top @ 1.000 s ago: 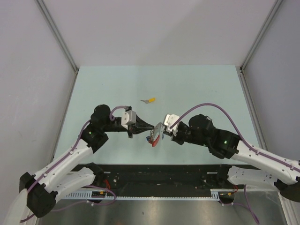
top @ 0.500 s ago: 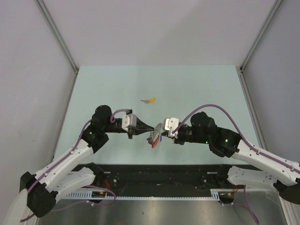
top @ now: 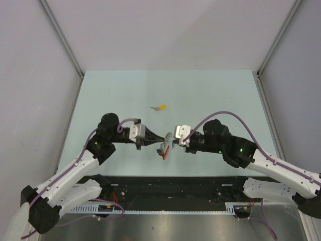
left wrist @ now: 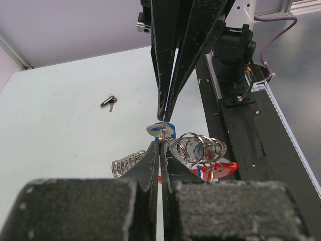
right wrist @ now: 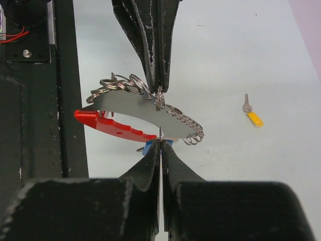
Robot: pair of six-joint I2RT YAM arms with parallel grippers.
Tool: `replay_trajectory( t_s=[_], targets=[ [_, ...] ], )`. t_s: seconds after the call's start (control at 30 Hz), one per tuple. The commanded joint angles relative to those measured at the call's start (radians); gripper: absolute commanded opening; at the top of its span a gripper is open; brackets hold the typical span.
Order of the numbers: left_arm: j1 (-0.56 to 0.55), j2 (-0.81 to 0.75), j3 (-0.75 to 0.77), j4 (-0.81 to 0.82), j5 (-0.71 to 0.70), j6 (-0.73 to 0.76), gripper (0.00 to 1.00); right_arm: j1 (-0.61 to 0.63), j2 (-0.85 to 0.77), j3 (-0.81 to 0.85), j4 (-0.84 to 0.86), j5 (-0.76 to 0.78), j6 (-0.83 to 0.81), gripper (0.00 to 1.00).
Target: Put the keys on the keyring
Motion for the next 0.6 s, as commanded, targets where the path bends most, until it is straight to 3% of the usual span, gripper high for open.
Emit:
replay_trajectory(
  t_s=[0.0, 0.57],
  targets=[
    [0.003, -0.028, 0.007, 0.056, 0.044, 0.004, 0.00, -0.002, 0.014, 0.045, 0.068, 0.017, 0.008, 0.00],
    [0.003, -0.023, 0.001, 0.079, 0.039, -0.021, 0.00, 0.007, 0.014, 0.040, 0.068, -0.026, 0.008, 0.00]
  ],
)
